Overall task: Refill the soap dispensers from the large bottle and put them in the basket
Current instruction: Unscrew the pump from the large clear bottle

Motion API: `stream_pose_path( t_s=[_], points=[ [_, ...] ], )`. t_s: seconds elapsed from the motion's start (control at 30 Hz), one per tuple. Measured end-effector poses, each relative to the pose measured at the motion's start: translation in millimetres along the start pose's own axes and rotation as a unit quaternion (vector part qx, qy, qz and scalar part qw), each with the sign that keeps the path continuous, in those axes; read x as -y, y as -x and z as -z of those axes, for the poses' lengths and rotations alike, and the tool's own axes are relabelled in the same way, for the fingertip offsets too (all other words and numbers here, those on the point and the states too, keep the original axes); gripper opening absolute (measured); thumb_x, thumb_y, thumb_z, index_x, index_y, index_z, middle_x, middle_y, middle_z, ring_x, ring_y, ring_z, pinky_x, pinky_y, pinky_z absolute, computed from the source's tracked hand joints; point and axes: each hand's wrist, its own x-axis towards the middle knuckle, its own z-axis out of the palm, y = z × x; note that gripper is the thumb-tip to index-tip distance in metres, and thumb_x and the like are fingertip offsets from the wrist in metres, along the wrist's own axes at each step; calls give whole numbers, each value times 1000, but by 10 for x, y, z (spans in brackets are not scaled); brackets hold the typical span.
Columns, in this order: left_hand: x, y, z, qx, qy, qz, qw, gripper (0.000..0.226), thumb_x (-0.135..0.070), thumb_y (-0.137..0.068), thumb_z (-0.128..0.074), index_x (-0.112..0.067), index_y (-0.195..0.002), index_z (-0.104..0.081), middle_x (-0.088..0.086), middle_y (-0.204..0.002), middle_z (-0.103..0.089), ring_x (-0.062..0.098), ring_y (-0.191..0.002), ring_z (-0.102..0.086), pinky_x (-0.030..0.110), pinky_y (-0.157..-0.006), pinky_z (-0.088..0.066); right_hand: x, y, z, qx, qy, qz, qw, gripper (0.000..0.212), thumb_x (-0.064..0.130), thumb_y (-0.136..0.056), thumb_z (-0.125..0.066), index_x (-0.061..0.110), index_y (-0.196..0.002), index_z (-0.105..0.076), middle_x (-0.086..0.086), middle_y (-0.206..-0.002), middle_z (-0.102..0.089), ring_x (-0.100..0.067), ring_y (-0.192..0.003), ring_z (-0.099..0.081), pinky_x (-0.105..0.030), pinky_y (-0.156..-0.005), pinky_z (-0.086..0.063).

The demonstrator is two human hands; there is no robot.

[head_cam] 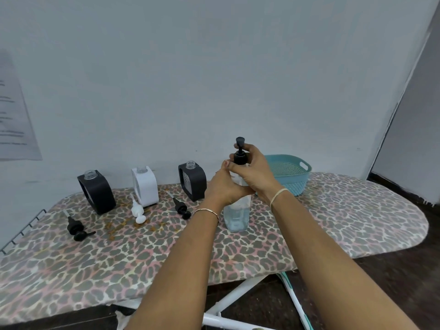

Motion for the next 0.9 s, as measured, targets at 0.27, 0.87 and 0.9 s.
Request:
stream_pose_path(
  t_s=[0.27,0.87,0.9],
  points=[
    [-6,35,111,43,45,19,998,70,-40,-56,-79,-40,-112,-38,-9,-107,-63,14,-99,-63,40,-89,-53,-109,-76,122,-9,-24,-18,999,37,5,-81,-74,5,-111,-52,-9,-108,-66,-14,-95,-66,-18,-73,-52],
    [7,35,67,31,51,34,998,90,-41,-52,-77,-43,-129,-30,-12,-111,-61,13,-100,-62,39,-92,-53,-8,-137,194,2,42,26,999,30,14,-78,-79,6,-104,-68,-8,-94,-71,-11,-83,-63,-21,-79,-54],
    [27,18,54,28,58,37,997,86,-42,-48,-76,-44,-123,-34,-11,-108,-64,13,-97,-65,40,-90,-54,21,-132,217,14,37,29,999,26,13,-80,-77,6,-104,-68,-9,-96,-71,-11,-85,-64,-19,-78,-53]
  ],
)
